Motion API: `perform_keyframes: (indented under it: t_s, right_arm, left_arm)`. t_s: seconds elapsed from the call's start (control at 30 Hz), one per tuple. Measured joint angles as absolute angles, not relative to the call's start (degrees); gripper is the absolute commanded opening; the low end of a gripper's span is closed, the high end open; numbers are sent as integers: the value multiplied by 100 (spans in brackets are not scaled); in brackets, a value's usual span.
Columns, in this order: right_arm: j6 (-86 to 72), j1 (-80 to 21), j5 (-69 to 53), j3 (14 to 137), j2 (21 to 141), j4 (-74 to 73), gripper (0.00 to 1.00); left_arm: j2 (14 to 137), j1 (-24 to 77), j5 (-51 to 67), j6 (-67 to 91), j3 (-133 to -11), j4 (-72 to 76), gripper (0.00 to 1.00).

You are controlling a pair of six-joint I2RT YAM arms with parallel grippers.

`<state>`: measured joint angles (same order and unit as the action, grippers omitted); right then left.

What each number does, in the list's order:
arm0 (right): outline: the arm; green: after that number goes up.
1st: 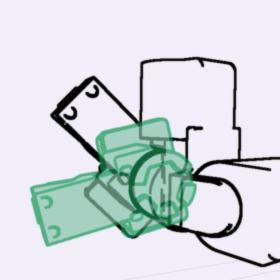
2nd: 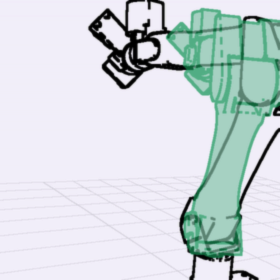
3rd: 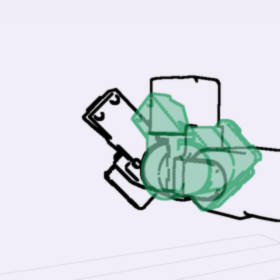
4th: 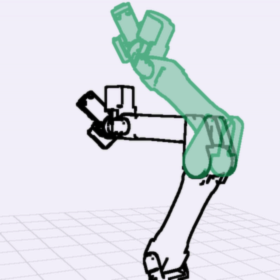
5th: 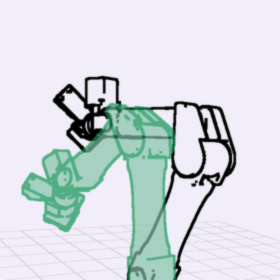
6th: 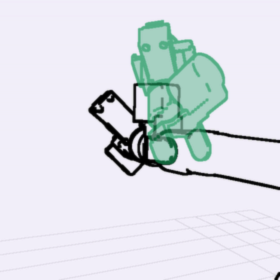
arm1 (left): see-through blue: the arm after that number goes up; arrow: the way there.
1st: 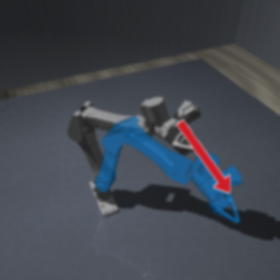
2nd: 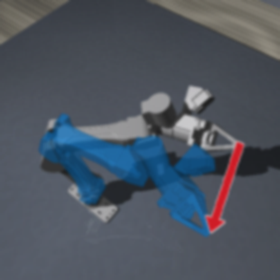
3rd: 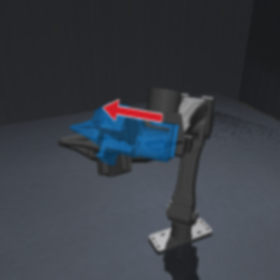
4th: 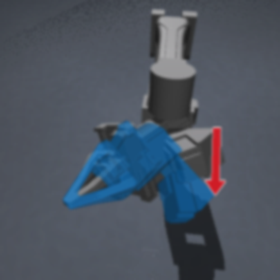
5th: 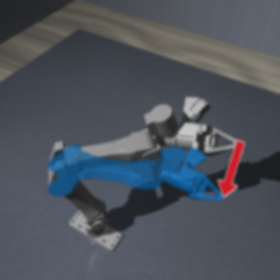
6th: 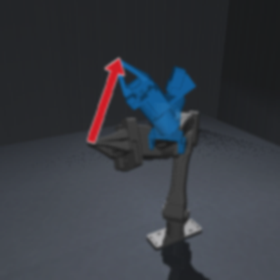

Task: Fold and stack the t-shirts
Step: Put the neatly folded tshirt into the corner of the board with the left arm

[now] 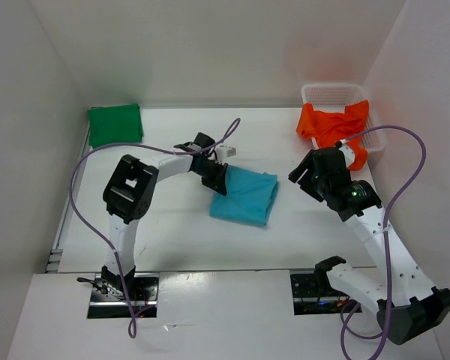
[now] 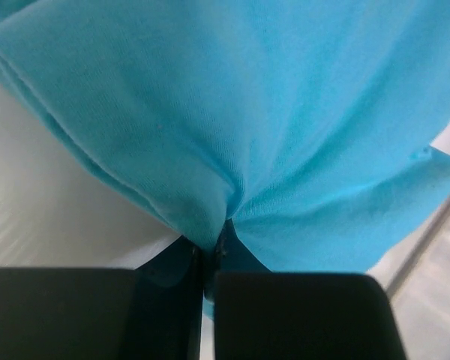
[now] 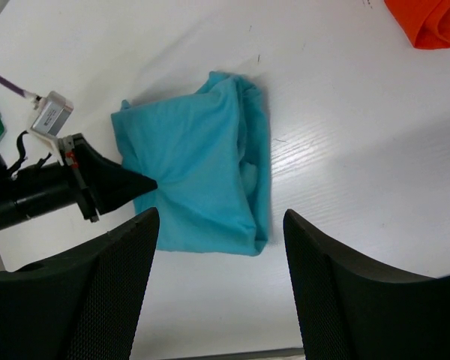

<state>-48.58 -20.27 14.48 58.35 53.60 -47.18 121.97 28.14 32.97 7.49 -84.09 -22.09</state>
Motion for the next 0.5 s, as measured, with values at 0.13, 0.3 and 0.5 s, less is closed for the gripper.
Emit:
perform_keyframes:
  t_s: [0.13, 0.3, 0.5]
  right_arm:
    - [-4856, -2027, 1466, 5857, 5358, -4727, 72]
    - [-4834, -2027, 1470, 5857, 5360, -4722, 72]
    - [-4746, -2027, 1483, 5948, 5476, -4722, 72]
  left_arm:
    - [11887, 2329, 2735, 228, -8217, -2359, 0]
    - [11539, 1162, 1365, -633, -8132, -2285, 0]
    - [11463, 519, -320, -1507, -8119, -1774, 0]
